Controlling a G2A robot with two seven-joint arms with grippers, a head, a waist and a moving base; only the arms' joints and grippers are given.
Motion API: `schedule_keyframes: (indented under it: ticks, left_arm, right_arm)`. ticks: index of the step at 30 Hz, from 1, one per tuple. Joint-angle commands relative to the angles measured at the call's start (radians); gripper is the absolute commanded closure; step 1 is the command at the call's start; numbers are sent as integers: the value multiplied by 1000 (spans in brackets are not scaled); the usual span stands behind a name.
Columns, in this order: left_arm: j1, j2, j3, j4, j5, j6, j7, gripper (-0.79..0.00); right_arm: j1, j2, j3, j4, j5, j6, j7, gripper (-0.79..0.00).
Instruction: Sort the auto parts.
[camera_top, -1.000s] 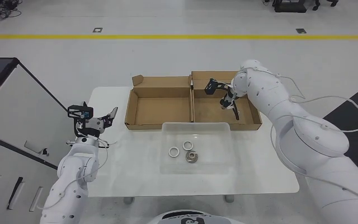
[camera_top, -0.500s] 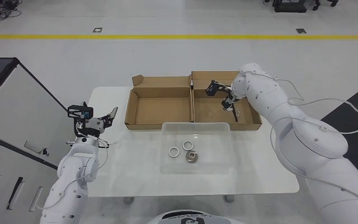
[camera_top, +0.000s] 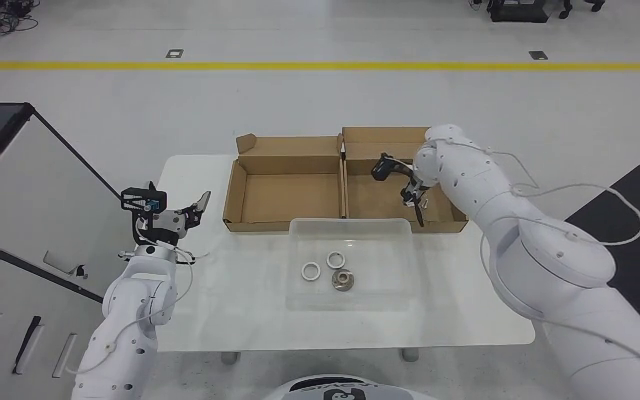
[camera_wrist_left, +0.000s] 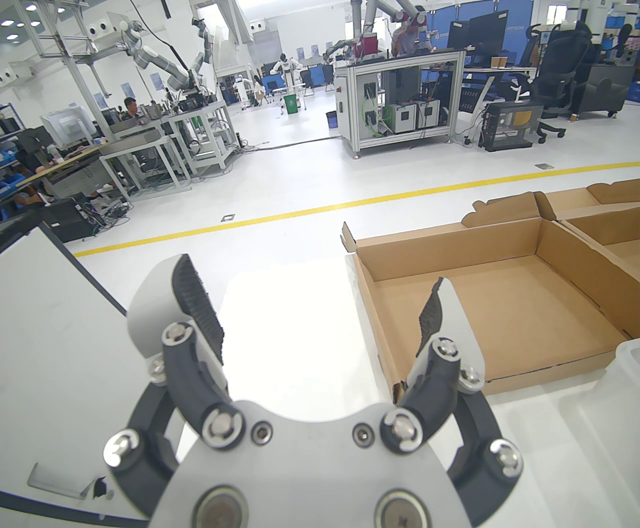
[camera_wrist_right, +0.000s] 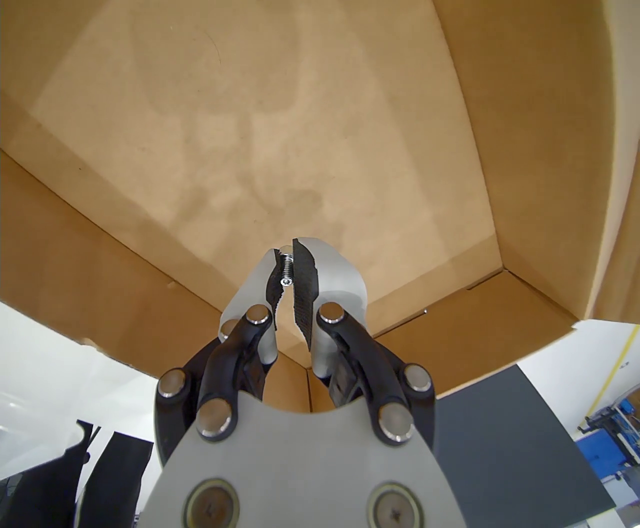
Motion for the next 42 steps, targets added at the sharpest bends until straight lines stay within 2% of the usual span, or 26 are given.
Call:
schedule_keyframes:
  ticks: [1,10,12,23,26,32,36,37,39,42]
  left_arm:
    - [0,0,0,0,0,0,0,-785]
    - [0,0,0,0,0,0,0,-785]
    - [0,0,0,0,0,0,0,-785]
    - [0,0,0,0,0,0,0,-785]
    - [0,0,0,0,0,0,0,-785]
    - [0,0,0,0,0,0,0,-785]
    - [0,0,0,0,0,0,0,-785]
    - [0,0,0,0,0,0,0,-785]
    - [0,0,0,0,0,0,0,-785]
    - [0,0,0,0,0,0,0,-785]
  right_arm:
    - [-3,-2,2,6,-3,-2,-1,0]
    - [-11,-17,10,36,-16,-10,-6,0]
    - [-12,-21,11,42,-20,-14,-7,-58]
    - [-18,-38,21,73,-34,-23,-18,-62]
    - [-16,-42,25,76,-38,-28,-24,-120]
    - [-7,-44,31,74,-52,-40,-37,-339]
    - [3,-41,38,62,-60,-49,-57,-388]
    - [6,-38,41,59,-62,-57,-64,-480]
    - [10,-32,46,46,-65,-73,-76,-785]
    - [20,-18,60,26,-63,-111,-113,-785]
